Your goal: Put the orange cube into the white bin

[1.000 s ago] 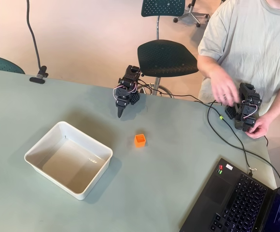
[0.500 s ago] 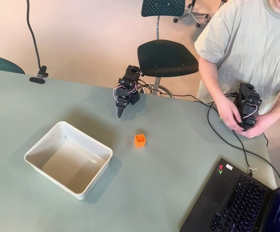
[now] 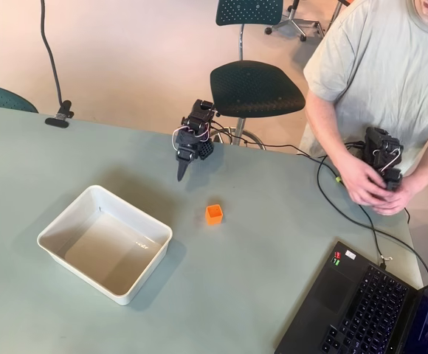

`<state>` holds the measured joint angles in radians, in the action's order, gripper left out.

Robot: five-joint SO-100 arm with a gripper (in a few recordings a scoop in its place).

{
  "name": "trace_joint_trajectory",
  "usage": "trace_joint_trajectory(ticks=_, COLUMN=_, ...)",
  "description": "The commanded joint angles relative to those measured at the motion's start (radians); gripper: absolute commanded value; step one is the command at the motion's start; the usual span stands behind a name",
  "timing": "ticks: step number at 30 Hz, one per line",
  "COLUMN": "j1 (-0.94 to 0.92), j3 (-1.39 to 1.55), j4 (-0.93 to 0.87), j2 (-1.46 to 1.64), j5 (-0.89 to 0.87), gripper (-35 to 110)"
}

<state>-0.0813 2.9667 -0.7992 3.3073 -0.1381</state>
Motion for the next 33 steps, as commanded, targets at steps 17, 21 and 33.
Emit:
trace_joint_trajectory(ticks=17, j1=0.189, j3=-0.508, j4=0.031, j2=-0.186, j5=-0.008, gripper=-3)
trace_joint_trajectory(ticks=21, j1=0.278, j3=-0.698, j4=-0.015, j2=-0.56, j5=-0.008, gripper=-3)
trace_joint_trajectory(ticks=33, j1=0.482, j3=-1.18, j4=-0.511, j2=-1.374, j5=-0.008, gripper=-3)
